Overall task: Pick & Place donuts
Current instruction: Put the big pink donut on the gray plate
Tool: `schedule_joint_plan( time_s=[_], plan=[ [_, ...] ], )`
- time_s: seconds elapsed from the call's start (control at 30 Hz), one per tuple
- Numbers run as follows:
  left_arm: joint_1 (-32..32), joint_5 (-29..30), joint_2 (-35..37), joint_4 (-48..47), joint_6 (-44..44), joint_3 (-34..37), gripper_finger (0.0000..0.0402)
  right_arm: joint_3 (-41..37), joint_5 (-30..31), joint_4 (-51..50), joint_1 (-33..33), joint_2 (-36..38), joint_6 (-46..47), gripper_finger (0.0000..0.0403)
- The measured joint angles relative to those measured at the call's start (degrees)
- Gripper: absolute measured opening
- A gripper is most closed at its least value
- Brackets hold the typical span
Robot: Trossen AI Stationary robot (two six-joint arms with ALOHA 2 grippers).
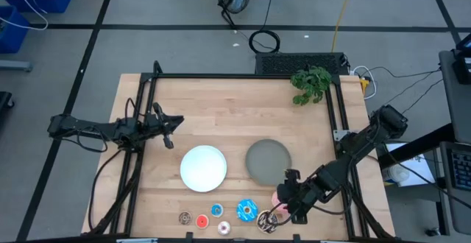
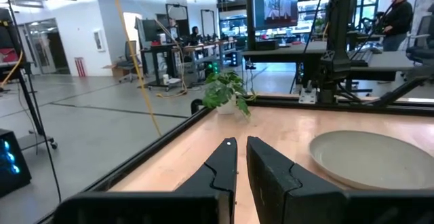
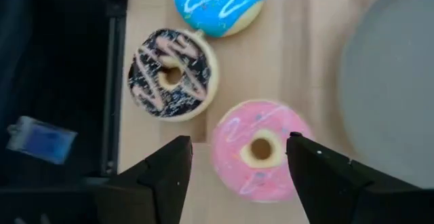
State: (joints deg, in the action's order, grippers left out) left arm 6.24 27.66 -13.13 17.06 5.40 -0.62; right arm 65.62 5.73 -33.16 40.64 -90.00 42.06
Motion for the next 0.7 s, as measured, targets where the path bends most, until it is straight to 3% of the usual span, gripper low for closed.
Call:
schedule_joint_plan(
  time_s=[0.4,0.7],
  plan=[
    [0.0,0.0,0.0,0.7,0.2,0.0,0.0042,-4.5,-1.3,-2.8,-1.1,0.0,16.7,0.0217],
    [0.0,0.0,0.0,0.7,0.3,0.0,0.0042,-8.6,-1.1,-1.7,-1.0,0.0,20.4,0.0218]
  ],
)
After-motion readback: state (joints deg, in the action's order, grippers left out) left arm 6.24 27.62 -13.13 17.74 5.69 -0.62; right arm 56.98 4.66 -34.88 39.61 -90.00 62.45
